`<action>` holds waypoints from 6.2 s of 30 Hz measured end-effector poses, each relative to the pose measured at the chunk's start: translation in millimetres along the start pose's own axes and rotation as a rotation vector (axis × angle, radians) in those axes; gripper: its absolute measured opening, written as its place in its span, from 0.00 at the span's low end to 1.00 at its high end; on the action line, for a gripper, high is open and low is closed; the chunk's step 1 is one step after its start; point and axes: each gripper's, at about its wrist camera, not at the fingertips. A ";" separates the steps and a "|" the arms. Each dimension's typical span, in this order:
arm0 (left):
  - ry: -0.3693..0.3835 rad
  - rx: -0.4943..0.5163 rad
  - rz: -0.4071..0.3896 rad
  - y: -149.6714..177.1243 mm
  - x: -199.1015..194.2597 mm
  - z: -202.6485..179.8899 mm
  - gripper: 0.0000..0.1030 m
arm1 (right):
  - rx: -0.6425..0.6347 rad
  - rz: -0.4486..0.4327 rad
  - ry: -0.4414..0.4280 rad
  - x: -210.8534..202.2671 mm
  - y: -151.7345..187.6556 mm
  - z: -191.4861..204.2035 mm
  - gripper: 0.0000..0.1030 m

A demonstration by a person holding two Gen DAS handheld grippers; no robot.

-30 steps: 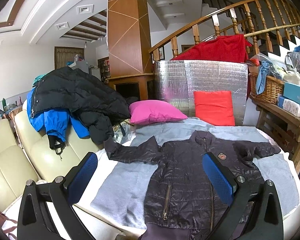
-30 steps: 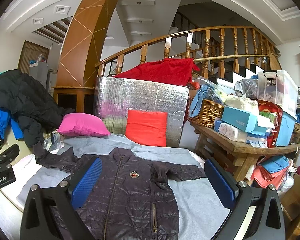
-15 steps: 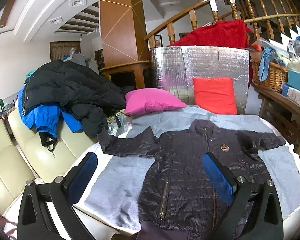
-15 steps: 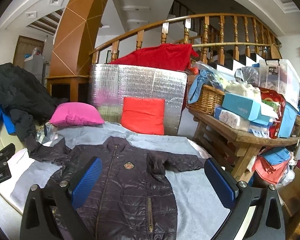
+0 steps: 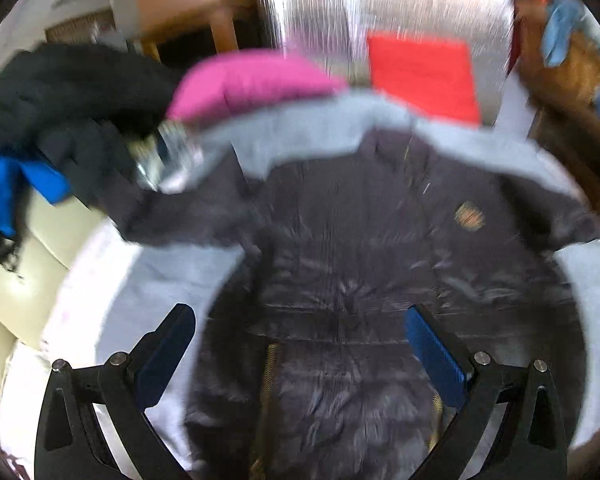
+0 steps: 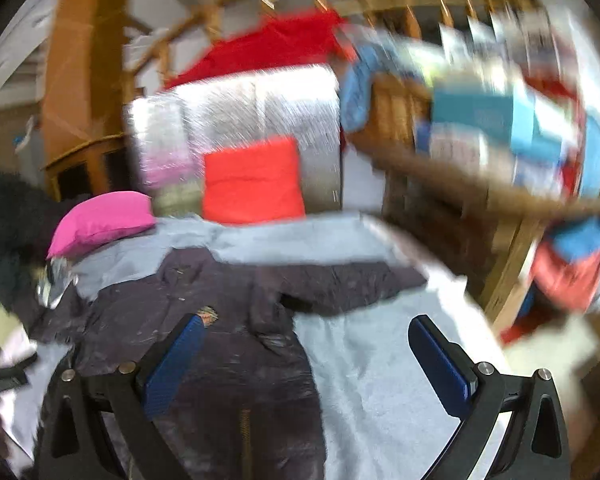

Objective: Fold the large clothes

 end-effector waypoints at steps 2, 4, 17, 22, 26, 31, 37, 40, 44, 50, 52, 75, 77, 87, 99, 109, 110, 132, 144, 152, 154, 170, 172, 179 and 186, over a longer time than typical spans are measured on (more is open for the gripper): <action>-0.014 0.008 0.058 -6.7 44.4 -13.9 1.00 | 0.081 0.071 -0.023 44.4 -11.7 -34.5 1.00; -0.013 0.009 0.110 -11.1 81.6 -25.1 1.00 | 0.186 0.146 -0.045 95.4 -21.5 -70.8 1.00; 0.046 -0.001 0.195 -1.9 152.6 -51.7 1.00 | 0.854 0.306 -0.147 313.3 -26.5 -194.0 0.92; 0.048 -0.016 0.183 7.8 146.3 -54.2 1.00 | 0.889 0.303 -0.072 347.4 -24.5 -203.1 0.51; 0.052 -0.008 0.187 9.7 142.9 -52.5 1.00 | 0.803 0.289 -0.030 357.0 -34.6 -196.9 0.27; -0.023 -0.031 0.106 -16.7 119.3 -36.8 1.00 | 0.680 0.188 -0.083 323.9 -57.7 -158.0 0.23; -0.144 -0.112 -0.032 -20.8 82.9 -7.6 1.00 | 0.507 0.104 -0.216 267.2 -90.2 -71.4 0.23; -0.185 -0.101 -0.058 -16.1 70.0 4.5 1.00 | 0.426 0.100 -0.292 241.9 -95.9 -13.9 0.23; -0.226 -0.105 -0.094 -12.7 68.7 37.4 1.00 | 0.342 0.133 -0.390 221.8 -90.7 67.5 0.22; -0.215 -0.183 -0.103 2.9 56.3 85.0 1.00 | 0.245 0.241 -0.506 213.6 -42.8 182.6 0.22; -0.223 -0.192 -0.107 7.1 53.4 94.8 1.00 | 0.211 0.294 -0.530 220.9 -15.3 221.4 0.22; -0.115 -0.158 -0.137 -0.1 57.0 78.4 1.00 | 0.316 0.404 -0.363 230.6 56.6 112.2 0.75; -0.117 -0.131 -0.149 -6.0 58.1 67.6 1.00 | 0.318 0.385 -0.320 235.6 49.0 92.9 0.71; -0.036 -0.007 -0.027 -40.8 110.3 12.1 1.00 | 0.201 0.385 -0.272 259.3 40.8 84.0 0.51; 0.106 -0.106 -0.084 -40.2 79.7 50.8 1.00 | 0.245 0.461 -0.253 255.2 50.8 75.9 0.54; 0.005 -0.464 -0.116 2.9 69.7 207.3 1.00 | 0.202 0.397 -0.468 178.5 75.7 141.0 0.74; -0.014 -0.523 -0.095 11.2 77.2 228.6 1.00 | 0.203 0.402 -0.491 176.0 79.9 147.0 0.74; 0.196 -0.953 0.051 46.3 222.0 358.6 0.78 | 0.174 0.530 -0.644 210.4 169.0 194.0 0.72; 0.106 -0.837 0.028 17.9 226.3 350.7 0.05 | 0.157 0.517 -0.645 210.0 169.2 194.9 0.69; 0.127 -0.581 -0.145 -42.0 130.4 270.2 0.04 | 0.219 0.448 -0.635 191.9 148.6 172.7 0.69; 0.122 -0.470 -0.198 -60.9 95.6 232.8 0.04 | 0.234 0.418 -0.623 184.9 138.8 161.1 0.69; 0.499 0.225 -0.075 -76.8 57.3 -99.2 0.02 | 0.367 0.256 -0.468 144.4 90.6 38.6 0.69; 0.521 0.243 -0.016 -67.6 52.0 -105.7 0.02 | 0.369 0.253 -0.458 143.1 88.6 31.8 0.69; 0.562 0.065 -0.236 -68.4 -2.8 -6.4 0.79 | 0.372 0.285 -0.464 149.8 87.5 34.0 0.70; 0.335 -0.161 -0.165 -51.0 45.3 88.9 0.78 | 0.499 0.461 -0.654 186.5 88.7 74.2 0.76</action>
Point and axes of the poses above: each gripper's, at about its wrist camera, not at the fingertips, and x roughly the way its jaws point, z to its left, y to its underside, and after that the axes turned 10 degrees about x, right-handed
